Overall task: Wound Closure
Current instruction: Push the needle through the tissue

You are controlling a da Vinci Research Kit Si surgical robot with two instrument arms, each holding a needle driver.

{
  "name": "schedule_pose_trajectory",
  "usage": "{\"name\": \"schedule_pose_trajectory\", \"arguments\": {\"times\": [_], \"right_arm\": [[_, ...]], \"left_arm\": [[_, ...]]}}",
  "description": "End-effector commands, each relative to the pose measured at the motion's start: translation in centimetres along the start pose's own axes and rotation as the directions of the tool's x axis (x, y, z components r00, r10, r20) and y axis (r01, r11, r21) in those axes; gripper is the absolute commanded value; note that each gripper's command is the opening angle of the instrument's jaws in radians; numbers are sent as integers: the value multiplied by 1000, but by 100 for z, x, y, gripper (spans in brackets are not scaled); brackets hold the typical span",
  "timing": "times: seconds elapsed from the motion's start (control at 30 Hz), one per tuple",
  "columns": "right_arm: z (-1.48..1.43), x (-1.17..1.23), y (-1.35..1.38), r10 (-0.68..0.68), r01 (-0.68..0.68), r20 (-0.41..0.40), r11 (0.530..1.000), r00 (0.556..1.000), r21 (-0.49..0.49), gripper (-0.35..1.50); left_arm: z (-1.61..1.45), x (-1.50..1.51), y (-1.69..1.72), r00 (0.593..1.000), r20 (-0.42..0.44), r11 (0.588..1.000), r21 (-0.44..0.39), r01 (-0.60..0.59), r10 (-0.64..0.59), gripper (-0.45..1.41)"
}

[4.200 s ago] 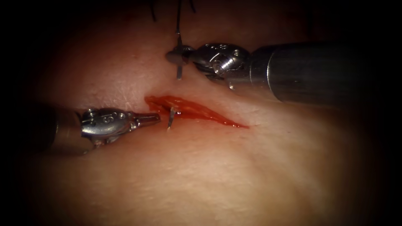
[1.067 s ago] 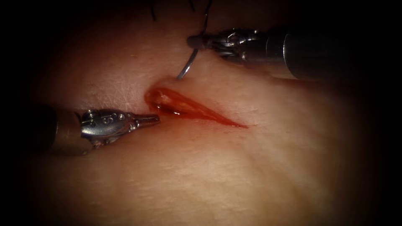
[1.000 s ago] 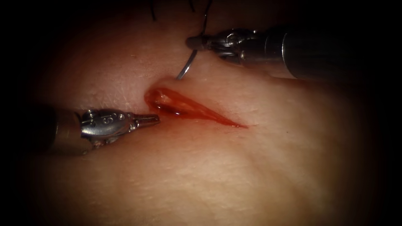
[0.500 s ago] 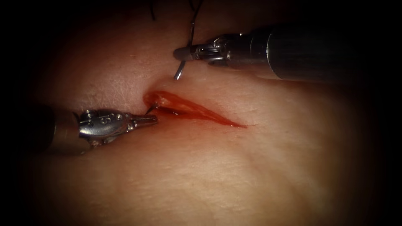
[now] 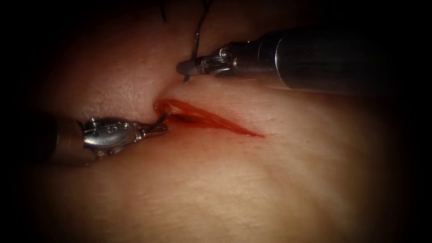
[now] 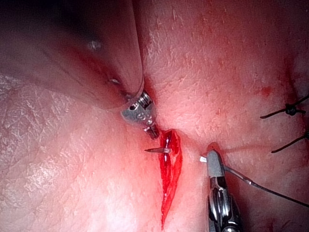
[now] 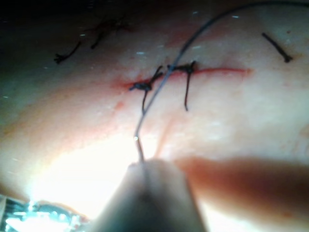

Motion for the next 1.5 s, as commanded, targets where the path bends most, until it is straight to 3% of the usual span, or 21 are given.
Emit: {"name": "schedule_pose_trajectory", "arguments": {"times": [0.03, 0.2, 0.3, 0.4, 0.43, 0.47, 0.53, 0.87, 0.93, 0.97, 1.0, 1.13, 1.3, 1.5], "right_arm": [[11, 0, -2, -7, 7, 4, 1000, 1000, 5, -35], [14, 2, -5, -29, 31, -37, 998, 999, 51, -35], [12, 9, -2, -137, 141, -99, 989, 986, 34, 51], [9, 20, 4, -340, 338, -134, 940, 931, -42, 86], [7, 26, 9, -472, 464, -133, 882, 872, -83, 96], [7, 26, 9, -472, 464, -133, 882, 872, -83, 96], [4, 32, 13, -556, 545, -129, 831, 821, -113, 108], [8, 36, 10, -668, 653, -135, 744, 732, -142, 101], [8, 34, 9, -677, 662, -133, 735, 724, -143, 78], [7, 33, 9, -682, 667, -132, 731, 719, -143, 57], [6, 31, 8, -684, 672, -134, 730, 717, -123, -26], [1, 26, 7, -681, 671, -121, 733, 722, -115, -35], [-2, 19, 8, -545, 538, -84, 838, 834, -87, -35], [0, 14, 10, -459, 457, -63, 888, 886, -47, -35]], "left_arm": [[8, -5, 7, 1000, 0, 1000, -2, 2, -2, -45], [8, -5, 7, 1000, 0, 1000, -2, 2, -2, -45], [8, -5, 7, 1000, 0, 1000, -2, 2, -2, -45], [8, -5, 7, 1000, 0, 1000, -2, 2, -2, -45], [8, -5, 7, 1000, 0, 1000, -2, 2, -2, -45], [8, -5, 7, 1000, 0, 1000, -2, 2, -2, -45], [8, -5, 7, 1000, 0, 1000, -2, 2, -2, -45], [9, -5, 7, 1000, 3, 1000, -1, 2, -2, -45], [9, -5, 8, 1000, 3, 1000, -1, 3, -3, -45], [9, -4, 8, 1000, 3, 1000, -1, 3, -3, -45], [9, -4, 8, 1000, 3, 1000, -1, 3, -3, -45], [9, -4, 8, 1000, 3, 1000, -1, 3, -3, -45], [10, -3, 9, 1000, 6, 1000, 0, 4, -4, -45], [10, -3, 10, 1000, 9, 1000, 1, 4, -4, -45]]}}
